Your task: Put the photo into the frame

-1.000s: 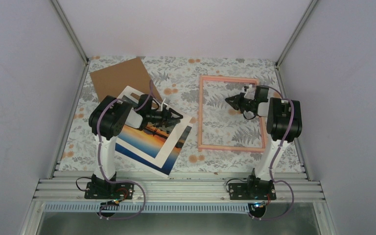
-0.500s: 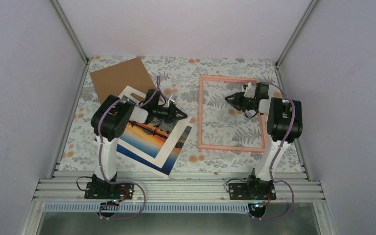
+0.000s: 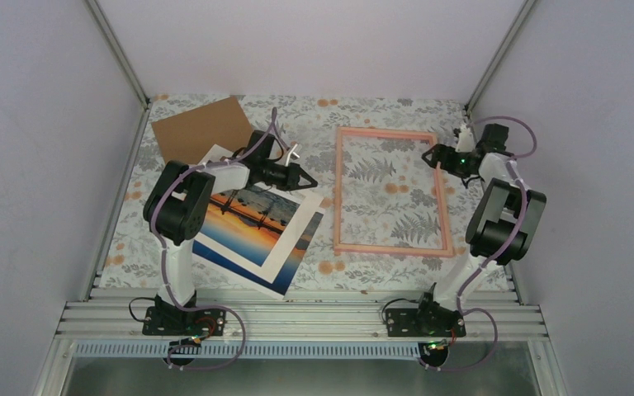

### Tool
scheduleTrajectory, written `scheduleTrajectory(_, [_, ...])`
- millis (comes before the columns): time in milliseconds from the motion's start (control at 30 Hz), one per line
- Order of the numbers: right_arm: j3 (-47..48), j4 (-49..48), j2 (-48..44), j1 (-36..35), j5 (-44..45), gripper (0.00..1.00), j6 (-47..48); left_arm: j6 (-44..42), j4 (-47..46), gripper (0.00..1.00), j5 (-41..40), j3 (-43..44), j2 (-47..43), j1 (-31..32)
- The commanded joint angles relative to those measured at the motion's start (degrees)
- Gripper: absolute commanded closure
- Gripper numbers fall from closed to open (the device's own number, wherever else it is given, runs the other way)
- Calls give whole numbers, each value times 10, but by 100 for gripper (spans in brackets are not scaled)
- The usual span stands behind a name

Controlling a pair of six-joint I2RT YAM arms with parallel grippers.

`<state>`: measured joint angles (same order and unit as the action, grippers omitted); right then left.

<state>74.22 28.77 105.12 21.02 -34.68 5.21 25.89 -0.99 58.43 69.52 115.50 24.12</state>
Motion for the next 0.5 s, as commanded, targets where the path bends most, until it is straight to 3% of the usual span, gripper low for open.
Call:
scheduleTrajectory(0, [24, 33, 52, -1, 100, 10, 64, -90, 74, 98, 8, 53, -33, -4])
scheduleTrajectory(167, [51, 40, 121, -1, 87, 18, 49, -130, 114, 98, 24, 90, -44, -11])
scheduleTrajectory(300, [37, 45, 142, -3, -3, 26, 38, -142, 115, 98, 42, 105, -63, -22])
scheduleTrajectory(467, [0, 35, 142, -12, -99, 27, -1, -138, 116, 98, 76, 124, -82, -33])
